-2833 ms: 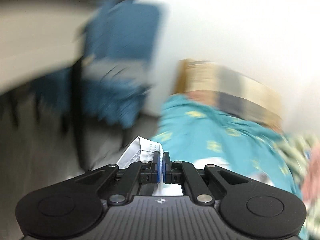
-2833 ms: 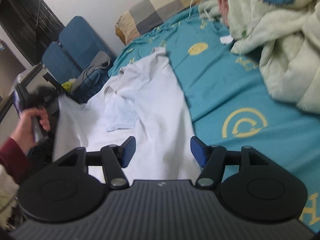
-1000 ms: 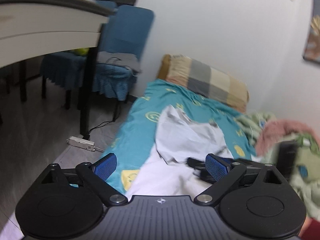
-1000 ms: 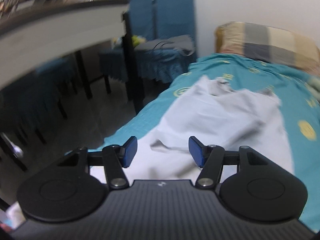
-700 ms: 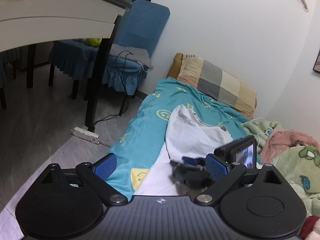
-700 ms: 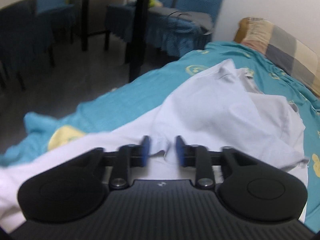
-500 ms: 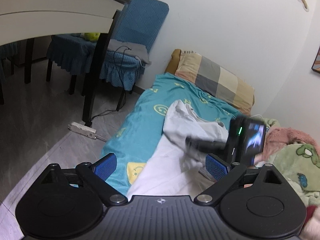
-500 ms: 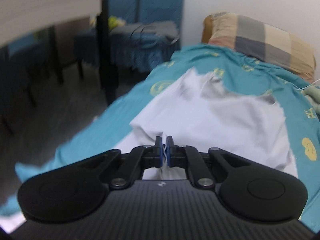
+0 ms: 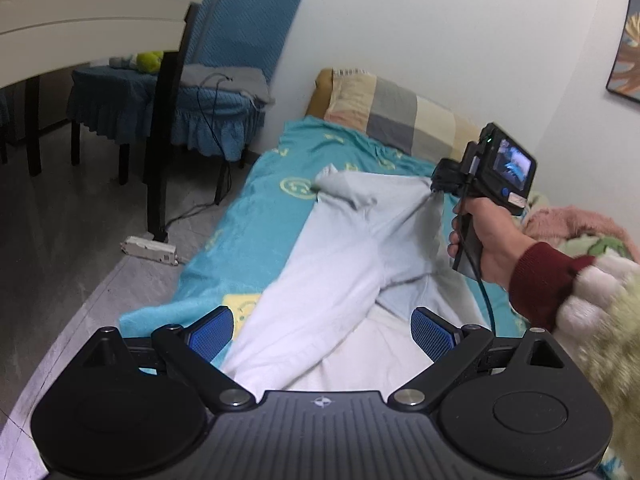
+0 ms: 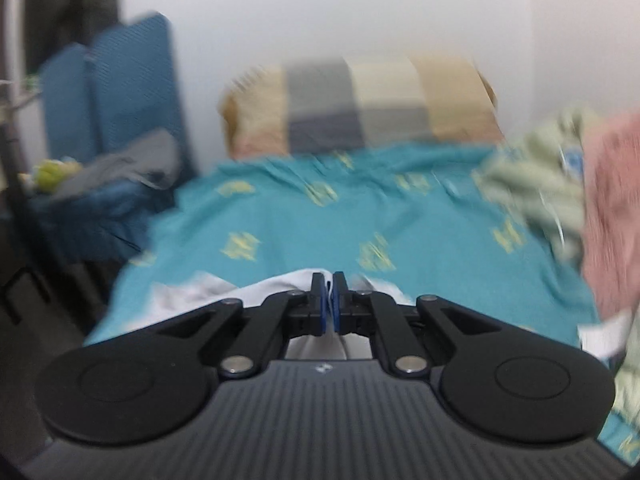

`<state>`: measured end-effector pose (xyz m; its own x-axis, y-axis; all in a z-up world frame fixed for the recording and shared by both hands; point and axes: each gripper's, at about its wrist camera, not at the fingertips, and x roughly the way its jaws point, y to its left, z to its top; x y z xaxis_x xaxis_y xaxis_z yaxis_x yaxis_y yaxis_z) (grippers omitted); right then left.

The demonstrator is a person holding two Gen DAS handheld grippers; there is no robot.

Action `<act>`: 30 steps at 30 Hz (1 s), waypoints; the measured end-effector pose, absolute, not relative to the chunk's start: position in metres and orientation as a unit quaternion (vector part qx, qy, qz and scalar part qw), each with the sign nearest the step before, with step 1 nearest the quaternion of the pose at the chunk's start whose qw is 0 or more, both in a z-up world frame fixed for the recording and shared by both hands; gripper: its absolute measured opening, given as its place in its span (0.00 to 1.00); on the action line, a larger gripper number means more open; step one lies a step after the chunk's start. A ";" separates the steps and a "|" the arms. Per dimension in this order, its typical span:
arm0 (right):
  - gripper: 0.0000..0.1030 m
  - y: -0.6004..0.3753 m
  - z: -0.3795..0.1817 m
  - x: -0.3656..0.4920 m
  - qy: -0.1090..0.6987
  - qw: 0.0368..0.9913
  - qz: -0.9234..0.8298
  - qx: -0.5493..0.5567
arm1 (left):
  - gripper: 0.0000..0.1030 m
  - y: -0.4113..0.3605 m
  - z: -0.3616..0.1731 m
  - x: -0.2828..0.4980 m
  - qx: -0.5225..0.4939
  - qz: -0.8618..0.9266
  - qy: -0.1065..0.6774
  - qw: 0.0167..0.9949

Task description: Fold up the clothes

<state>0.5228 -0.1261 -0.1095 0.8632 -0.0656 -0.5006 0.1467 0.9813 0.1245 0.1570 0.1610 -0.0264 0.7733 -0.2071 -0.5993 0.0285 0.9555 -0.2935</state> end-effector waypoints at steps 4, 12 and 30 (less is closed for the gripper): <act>0.06 -0.150 -0.155 0.537 0.295 0.945 -0.067 0.124 | 0.94 0.151 -0.039 0.169 -0.117 -0.061 0.348 0.928; 0.09 -0.156 -0.144 0.501 0.282 0.947 -0.030 0.154 | 0.94 0.142 -0.055 0.186 -0.087 -0.048 0.369 0.924; 0.64 -0.167 -0.041 0.142 0.285 0.939 0.064 0.178 | 0.94 0.097 -0.033 0.150 -0.001 -0.053 0.331 0.942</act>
